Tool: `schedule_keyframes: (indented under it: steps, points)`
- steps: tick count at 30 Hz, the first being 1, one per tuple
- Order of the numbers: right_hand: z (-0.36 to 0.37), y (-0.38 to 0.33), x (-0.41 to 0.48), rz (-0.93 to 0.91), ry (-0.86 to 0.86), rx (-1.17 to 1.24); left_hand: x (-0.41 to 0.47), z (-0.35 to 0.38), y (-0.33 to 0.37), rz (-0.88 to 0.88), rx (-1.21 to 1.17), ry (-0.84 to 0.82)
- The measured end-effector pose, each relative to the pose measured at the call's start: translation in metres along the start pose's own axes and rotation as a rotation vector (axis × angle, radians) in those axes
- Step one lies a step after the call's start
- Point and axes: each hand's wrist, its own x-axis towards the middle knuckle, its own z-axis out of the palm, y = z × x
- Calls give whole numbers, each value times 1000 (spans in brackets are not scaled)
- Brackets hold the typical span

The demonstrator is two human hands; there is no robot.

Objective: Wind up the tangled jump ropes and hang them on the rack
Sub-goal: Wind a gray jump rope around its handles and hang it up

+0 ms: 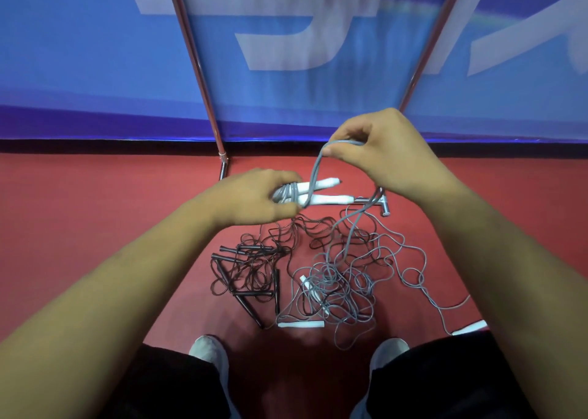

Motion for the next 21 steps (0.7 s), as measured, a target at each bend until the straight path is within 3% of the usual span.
schedule_keyframes:
  steps: [7, 15, 18, 21]
  points:
    - [0, 5, 1, 30, 33, 8, 2, 5, 7, 0, 128, 87]
    - [-2, 14, 6, 64, 71, 88, -3, 11, 7, 187, 168, 144]
    - [-4, 27, 9, 110, 63, 121, -7, 8, 6, 274, 55, 204]
    - [-4, 34, 9, 129, -45, 156, -9, 5, 12, 277, -320, 206]
